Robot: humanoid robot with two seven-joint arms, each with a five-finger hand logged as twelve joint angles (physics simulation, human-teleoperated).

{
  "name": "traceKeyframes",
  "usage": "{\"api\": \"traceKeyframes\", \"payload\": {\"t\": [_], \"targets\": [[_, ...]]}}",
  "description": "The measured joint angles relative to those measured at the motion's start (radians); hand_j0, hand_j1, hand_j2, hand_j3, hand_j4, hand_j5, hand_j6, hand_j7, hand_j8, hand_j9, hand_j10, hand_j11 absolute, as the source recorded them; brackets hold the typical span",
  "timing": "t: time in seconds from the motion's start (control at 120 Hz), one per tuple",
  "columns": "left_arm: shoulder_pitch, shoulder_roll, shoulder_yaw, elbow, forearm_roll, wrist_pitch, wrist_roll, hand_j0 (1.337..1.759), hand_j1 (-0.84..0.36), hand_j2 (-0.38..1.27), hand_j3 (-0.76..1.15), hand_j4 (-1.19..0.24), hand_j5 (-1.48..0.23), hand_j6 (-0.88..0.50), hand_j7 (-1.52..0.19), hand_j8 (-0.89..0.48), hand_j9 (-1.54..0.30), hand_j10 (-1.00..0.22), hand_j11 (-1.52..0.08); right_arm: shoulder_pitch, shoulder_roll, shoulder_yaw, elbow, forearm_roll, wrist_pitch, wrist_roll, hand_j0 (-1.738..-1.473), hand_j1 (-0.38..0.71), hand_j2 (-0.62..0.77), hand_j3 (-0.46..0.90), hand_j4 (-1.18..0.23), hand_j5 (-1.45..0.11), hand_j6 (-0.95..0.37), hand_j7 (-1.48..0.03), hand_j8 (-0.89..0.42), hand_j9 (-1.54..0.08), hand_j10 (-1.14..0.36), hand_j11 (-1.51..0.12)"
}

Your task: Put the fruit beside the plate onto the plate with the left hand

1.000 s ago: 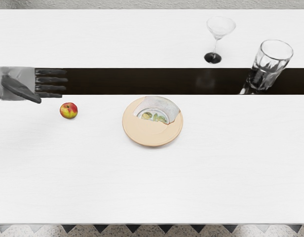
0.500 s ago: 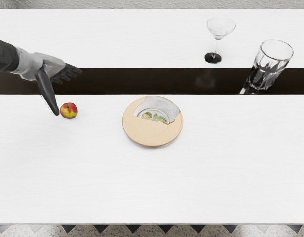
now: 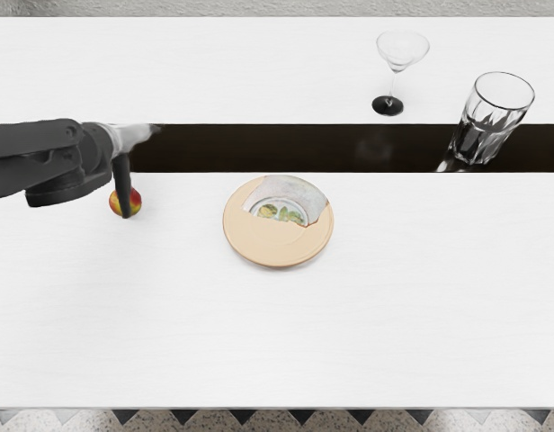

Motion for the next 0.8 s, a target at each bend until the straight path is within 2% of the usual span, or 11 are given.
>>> {"api": "traceKeyframes", "payload": {"t": [0.183,0.333,0.567,0.8], "targets": [[0.022,-0.047,0.099,0.001,0.031,0.134,0.0,1.658,0.31,0.01,0.0,-0.04,-0.05,-0.04,-0.05,-0.04,-0.05,-0.04,-0.05,0.0,0.0,0.0,0.0,0.0,0.0,0.0,-1.658,-0.33,0.0,0.0,-0.02,-0.02,-0.02,-0.02,-0.02,-0.02,-0.02,-0.02],[0.062,-0.071,0.123,0.006,0.037,0.195,0.0,1.658,0.2,0.03,0.0,-0.12,-0.16,-0.13,-0.16,-0.13,-0.16,-0.12,-0.16,0.0,0.0,0.0,0.0,0.0,0.0,0.0,-1.658,-0.33,0.0,0.0,-0.02,-0.02,-0.02,-0.02,-0.02,-0.02,-0.02,-0.02],[0.083,-0.065,0.132,0.012,0.038,0.221,0.0,1.658,0.0,0.06,0.0,-0.3,-0.38,-0.3,-0.38,-0.3,-0.38,-0.3,-0.38,0.0,0.0,0.0,0.0,0.0,0.0,0.0,-1.658,-0.33,0.0,0.0,-0.02,-0.02,-0.02,-0.02,-0.02,-0.02,-0.02,-0.02],[0.099,-0.061,0.133,0.021,0.038,0.223,0.0,1.658,-0.14,0.08,0.0,-0.41,-0.53,-0.41,-0.53,-0.41,-0.53,-0.41,-0.53,0.0,0.0,0.0,0.0,0.0,0.0,0.0,-1.658,-0.33,0.0,0.0,-0.02,-0.02,-0.02,-0.02,-0.02,-0.02,-0.02,-0.02]]}}
